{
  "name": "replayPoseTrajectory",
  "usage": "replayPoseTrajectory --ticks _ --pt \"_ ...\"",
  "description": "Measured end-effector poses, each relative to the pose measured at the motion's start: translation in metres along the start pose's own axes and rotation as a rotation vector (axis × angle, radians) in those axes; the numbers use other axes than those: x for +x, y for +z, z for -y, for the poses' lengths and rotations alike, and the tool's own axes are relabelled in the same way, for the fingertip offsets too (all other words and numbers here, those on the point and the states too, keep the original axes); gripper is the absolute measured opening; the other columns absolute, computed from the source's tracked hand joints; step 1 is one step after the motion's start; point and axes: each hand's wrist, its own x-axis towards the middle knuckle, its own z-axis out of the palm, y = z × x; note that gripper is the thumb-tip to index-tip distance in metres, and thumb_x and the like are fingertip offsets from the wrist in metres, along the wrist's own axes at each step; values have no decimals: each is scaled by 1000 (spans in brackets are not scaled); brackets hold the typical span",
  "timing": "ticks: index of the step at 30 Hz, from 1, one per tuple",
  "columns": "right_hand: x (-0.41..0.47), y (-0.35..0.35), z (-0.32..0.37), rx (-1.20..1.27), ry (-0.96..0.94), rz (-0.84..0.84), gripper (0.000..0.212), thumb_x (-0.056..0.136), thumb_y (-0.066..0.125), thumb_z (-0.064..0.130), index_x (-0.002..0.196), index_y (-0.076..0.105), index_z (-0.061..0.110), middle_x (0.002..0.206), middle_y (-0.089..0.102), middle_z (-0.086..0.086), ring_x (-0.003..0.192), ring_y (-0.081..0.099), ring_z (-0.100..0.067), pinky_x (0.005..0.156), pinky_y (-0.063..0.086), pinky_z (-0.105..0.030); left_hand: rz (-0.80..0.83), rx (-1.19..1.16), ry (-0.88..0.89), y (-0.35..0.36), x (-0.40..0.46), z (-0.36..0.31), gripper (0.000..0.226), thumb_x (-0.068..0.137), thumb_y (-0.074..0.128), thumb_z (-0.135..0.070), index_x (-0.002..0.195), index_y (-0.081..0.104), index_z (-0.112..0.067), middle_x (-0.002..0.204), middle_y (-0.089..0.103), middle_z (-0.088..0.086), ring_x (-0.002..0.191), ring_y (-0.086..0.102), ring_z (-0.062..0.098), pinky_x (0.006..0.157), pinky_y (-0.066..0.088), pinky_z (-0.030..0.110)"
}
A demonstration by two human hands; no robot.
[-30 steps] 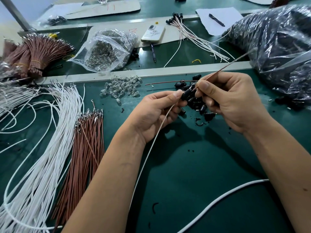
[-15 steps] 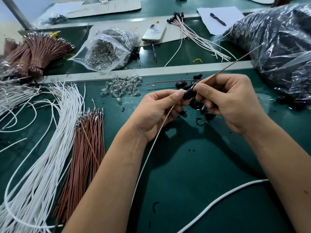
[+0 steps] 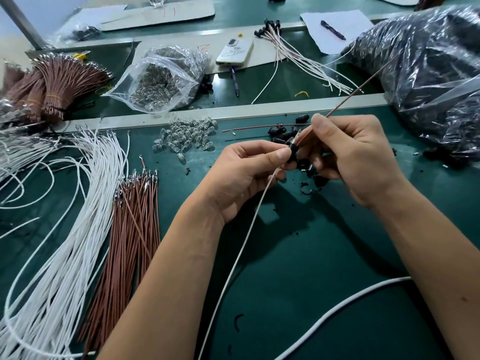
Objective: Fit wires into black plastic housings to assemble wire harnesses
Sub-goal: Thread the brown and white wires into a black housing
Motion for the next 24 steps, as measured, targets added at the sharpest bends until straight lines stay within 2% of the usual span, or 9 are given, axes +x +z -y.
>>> replayPoseTrajectory --ticks 3,8,12,14,20,24 --pt "0 -1 -3 -134 -48 -12 37 107 56 26 80 80 18 68 71 -12 46 50 -14 39 34 -19 6 3 7 0 0 0 8 74 74 -14 81 78 -11 78 73 12 61 63 14 63 54 17" --pt "-1 -1 -5 -273 -117 60 36 104 55 32 78 78 19 63 68 -21 44 44 -15 44 33 -22 24 23 8 1 -1 0 11 75 75 -12 85 74 -7 78 72 13 63 61 17 67 52 20" --pt "-1 1 -2 -34 -66 -26 30 105 58 27 93 78 9 65 67 -7 44 45 -11 40 30 -16 37 23 -3 3 -3 -2 9 73 75 -14 82 74 -11 78 72 14 63 60 17 63 50 19" --pt "0 2 -1 55 -51 -87 26 106 58 20 93 76 7 66 64 -4 45 43 -13 39 28 -17 43 37 -4 3 -3 -2 10 73 75 -15 82 74 -11 79 72 14 64 59 17 63 49 19" --pt "-1 1 1 68 -8 -15 27 106 57 15 92 79 8 66 62 -7 45 38 -15 41 23 -17 38 30 2 2 -3 -1 9 72 75 -14 81 74 -12 77 70 16 70 61 21 64 48 20" --pt "1 0 1 148 30 -28 29 105 57 24 93 78 8 66 62 -7 45 40 -13 41 24 -17 42 30 8 3 -2 0 16 72 75 -14 87 74 -10 79 72 16 64 61 17 63 48 19"
